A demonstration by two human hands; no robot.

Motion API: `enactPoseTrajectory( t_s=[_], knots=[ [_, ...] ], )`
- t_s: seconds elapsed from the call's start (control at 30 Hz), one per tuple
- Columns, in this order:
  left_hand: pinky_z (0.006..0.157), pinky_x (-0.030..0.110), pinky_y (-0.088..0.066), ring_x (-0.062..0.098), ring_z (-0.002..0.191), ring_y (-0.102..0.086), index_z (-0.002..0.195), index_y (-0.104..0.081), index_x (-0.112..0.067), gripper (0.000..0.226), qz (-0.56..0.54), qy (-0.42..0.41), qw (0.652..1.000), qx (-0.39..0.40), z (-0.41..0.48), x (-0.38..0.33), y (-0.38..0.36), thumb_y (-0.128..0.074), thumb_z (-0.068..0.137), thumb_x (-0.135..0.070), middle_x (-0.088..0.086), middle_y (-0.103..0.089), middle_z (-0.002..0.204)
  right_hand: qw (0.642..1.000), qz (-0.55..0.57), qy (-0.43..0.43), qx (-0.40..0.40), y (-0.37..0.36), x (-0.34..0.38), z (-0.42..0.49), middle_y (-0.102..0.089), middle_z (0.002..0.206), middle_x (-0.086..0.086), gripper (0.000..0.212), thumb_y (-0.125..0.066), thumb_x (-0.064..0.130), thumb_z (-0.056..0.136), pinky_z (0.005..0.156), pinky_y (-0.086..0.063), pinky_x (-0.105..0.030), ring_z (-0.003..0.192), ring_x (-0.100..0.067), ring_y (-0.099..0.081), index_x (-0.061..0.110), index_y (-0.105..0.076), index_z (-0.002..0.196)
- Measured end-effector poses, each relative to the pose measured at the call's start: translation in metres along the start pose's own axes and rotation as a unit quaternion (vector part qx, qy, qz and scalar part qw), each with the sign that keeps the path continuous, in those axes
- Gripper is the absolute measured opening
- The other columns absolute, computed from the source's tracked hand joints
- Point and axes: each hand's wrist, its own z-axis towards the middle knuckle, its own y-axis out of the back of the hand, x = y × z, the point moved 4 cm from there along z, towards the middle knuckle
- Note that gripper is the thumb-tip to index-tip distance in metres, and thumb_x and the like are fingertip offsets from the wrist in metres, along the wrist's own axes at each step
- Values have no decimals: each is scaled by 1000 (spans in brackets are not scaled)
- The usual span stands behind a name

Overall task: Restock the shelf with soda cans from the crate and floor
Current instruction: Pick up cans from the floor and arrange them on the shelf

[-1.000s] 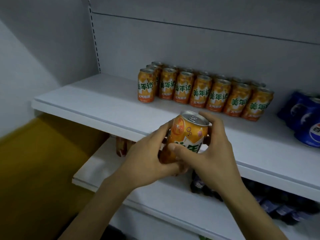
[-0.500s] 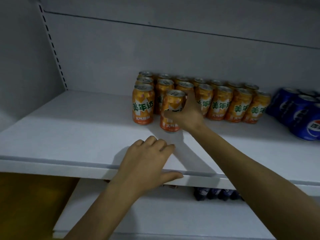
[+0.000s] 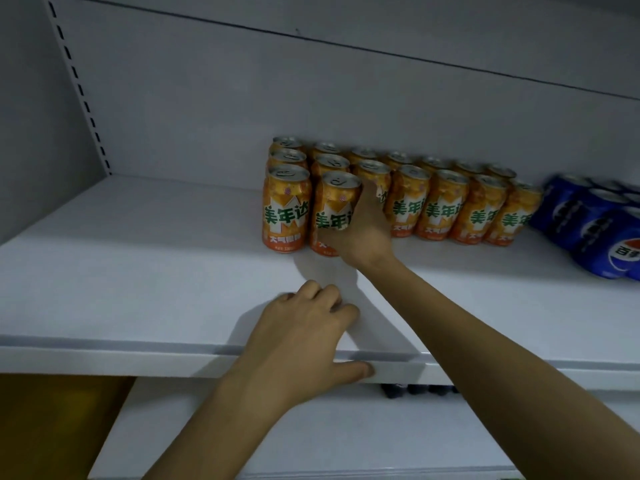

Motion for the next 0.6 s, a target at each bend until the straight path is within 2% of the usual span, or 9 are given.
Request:
enactPoseTrajectory(
  t_s=[0.17,0.3,0.37,0.43,0.53,0.6],
  knots=[
    [83,31,-42,16,108,-45,125,-51,-31,69,18,-2,1000,-5,1,1,-3,-28,75,-73,-8,-50,119,1000,-24,-11,15,-7,4,5,-33,148,-11,108,-81,25,72,98,-45,-39,127,-30,-45,12,-8,151],
    [83,29,-39,13,112,-40,131,-45,-33,64,16,-6,999,27,3,-1,-2,-39,81,-73,-10,-46,122,999,-17,-22,27,-4,-2,-1,-37,147,-11,115,-82,29,70,101,-45,-41,130,-29,-44,14,-3,152],
    [79,28,-41,11,111,-41,131,-47,-36,65,12,-3,998,57,6,1,4,-38,81,-76,-13,-48,121,998,-42,-19,38,5,-9,-11,-45,142,-11,116,-82,32,71,93,-49,-40,124,-30,-50,14,-1,152],
    [78,30,-43,10,109,-43,129,-50,-39,63,13,7,997,77,10,2,10,-35,81,-77,-15,-51,121,996,-80,-4,41,21,-18,-21,-53,132,-13,104,-80,30,74,86,-50,-38,116,-31,-55,12,-11,150],
    [80,30,-44,10,109,-47,123,-55,-37,56,22,1,998,59,15,-15,15,-40,83,-73,-15,-56,120,988,-139,-24,62,60,-39,-36,-56,126,-11,80,-77,34,76,86,-50,-39,113,-31,-55,13,-32,140],
    [85,29,-45,5,112,-48,125,-54,-38,52,-52,-19,998,19,17,-47,17,-47,83,-69,-20,-56,124,981,-173,-47,79,96,-56,-51,-56,125,-8,73,-75,39,78,86,-50,-39,112,-29,-55,15,-38,137]
  ],
)
